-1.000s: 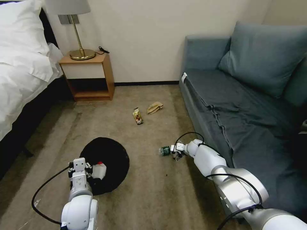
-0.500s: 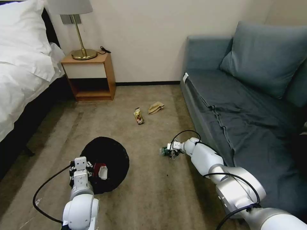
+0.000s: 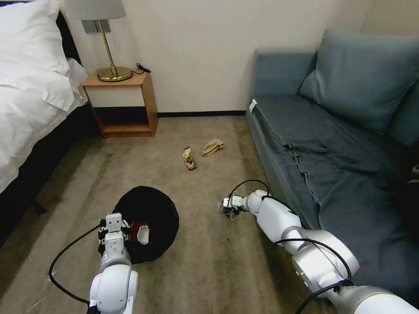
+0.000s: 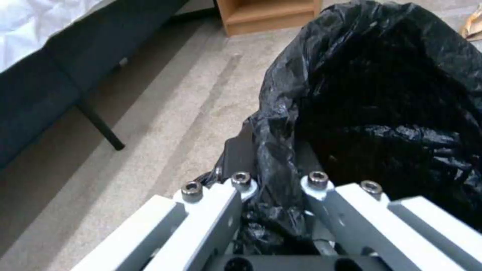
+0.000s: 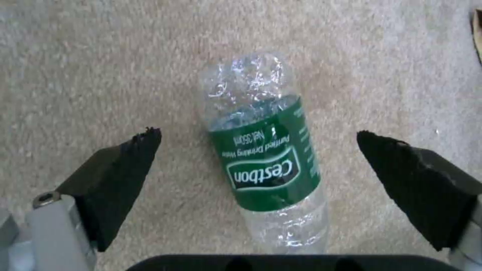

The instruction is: Pick up the trash bin, then pick up the garbage on the floor and place it into the trash bin.

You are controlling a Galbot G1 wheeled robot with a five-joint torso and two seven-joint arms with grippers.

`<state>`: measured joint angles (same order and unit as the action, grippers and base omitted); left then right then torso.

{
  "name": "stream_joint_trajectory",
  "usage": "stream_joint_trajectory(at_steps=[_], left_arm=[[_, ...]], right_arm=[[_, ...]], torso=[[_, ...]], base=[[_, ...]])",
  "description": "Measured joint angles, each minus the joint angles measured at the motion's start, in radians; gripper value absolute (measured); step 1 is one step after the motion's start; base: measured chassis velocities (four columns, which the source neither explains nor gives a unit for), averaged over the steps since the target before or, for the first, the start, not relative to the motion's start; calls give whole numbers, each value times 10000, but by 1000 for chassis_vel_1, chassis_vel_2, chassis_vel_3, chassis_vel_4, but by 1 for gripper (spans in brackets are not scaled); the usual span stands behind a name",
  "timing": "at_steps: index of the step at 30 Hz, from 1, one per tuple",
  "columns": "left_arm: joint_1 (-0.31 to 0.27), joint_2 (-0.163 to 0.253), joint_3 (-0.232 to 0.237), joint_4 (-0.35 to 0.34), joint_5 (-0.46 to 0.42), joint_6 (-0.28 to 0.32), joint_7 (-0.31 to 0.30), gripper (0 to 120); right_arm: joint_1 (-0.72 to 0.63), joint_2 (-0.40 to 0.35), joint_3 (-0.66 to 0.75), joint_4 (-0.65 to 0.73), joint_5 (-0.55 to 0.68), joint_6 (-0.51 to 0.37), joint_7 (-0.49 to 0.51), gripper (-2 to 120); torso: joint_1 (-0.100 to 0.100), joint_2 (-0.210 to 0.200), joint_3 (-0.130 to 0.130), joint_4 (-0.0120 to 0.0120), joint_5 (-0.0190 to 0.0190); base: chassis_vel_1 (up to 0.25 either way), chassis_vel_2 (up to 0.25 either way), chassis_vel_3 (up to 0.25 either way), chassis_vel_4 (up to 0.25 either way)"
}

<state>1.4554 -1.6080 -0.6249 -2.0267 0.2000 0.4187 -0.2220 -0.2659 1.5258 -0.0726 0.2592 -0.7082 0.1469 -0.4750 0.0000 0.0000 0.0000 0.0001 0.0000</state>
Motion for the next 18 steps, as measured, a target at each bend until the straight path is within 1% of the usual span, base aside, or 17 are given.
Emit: stream_joint_trajectory(at_steps=[9, 10, 11, 13, 14, 15, 16, 17, 18], left_arm=[[70, 0, 98, -59, 135, -103, -15, 4], [65, 0, 115, -57, 141, -108, -24, 4], [65, 0, 115, -57, 141, -108, -24, 4], [59, 0, 182, -36, 166, -115, -30, 4], [59, 0, 182, -36, 166, -115, -30, 4], [50, 0, 206, -21, 171, -115, -31, 4], [41, 0, 215, -15, 173, -115, -31, 4], [35, 0, 220, -14, 175, -115, -31, 4], [35, 0, 220, -14, 175, -115, -31, 4]], right_arm=[[-8, 28, 33, 0, 49, 2, 26, 100], [-20, 45, 39, -1, 96, -12, 14, 98], [-20, 45, 39, -1, 96, -12, 14, 98], [-70, 55, 39, -10, 163, -38, -25, 88], [-70, 55, 39, -10, 163, -38, -25, 88], [-91, 59, 39, -22, 207, -53, -39, 82], [-101, 63, 38, -32, 232, -59, -44, 80], [-107, 69, 37, -40, 260, -63, -47, 74], [-107, 69, 37, -40, 260, -63, -47, 74]], torso=[[0, 0, 0, -2, 0], [0, 0, 0, -1, 0], [0, 0, 0, -1, 0], [0, 0, 0, 0, 0], [0, 0, 0, 0, 0], [0, 0, 0, -1, -1], [0, 0, 0, -2, 0], [0, 0, 0, -2, 0], [0, 0, 0, -2, 0]], base=[[0, 0, 0, 0], [0, 0, 0, 0], [0, 0, 0, 0], [0, 0, 0, 0], [0, 0, 0, 0], [0, 0, 0, 0], [0, 0, 0, 0], [0, 0, 0, 0], [0, 0, 0, 0]])
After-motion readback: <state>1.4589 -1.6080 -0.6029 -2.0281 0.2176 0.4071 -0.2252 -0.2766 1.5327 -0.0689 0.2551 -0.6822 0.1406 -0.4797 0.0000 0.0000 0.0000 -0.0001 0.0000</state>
